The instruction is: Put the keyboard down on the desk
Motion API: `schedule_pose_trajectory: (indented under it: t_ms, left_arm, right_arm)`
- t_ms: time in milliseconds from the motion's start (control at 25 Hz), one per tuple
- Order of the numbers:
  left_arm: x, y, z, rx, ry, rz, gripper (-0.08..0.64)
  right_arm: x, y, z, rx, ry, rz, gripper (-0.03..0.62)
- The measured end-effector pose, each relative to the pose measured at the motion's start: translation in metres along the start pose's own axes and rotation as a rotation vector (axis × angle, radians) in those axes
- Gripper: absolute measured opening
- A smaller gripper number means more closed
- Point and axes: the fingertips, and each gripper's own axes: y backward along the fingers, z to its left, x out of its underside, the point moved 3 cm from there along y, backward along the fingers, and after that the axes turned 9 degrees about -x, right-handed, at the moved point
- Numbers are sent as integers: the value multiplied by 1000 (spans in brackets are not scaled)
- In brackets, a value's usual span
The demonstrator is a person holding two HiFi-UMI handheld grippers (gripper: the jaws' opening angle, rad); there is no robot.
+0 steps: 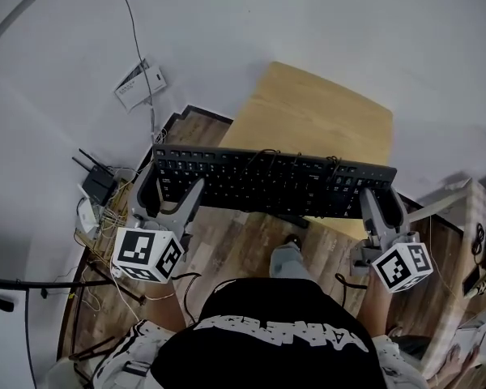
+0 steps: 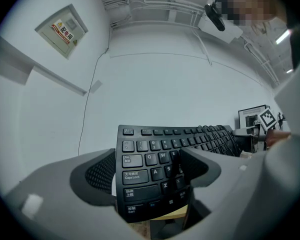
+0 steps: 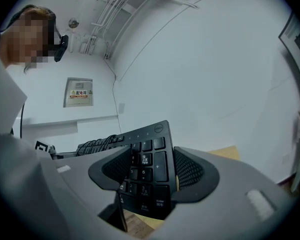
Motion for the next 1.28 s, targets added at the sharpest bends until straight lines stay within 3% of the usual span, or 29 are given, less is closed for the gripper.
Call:
schedule_pose_trajectory:
  t_ms: [720, 1280]
  left_arm:
    - [9, -2, 0, 12, 31, -18, 387]
    - [27, -13, 0, 53, 91, -86, 387]
  right_arm:
    - [-5, 1, 3, 4, 42, -5, 270]
    - [-12, 6, 9, 34, 139, -32, 269]
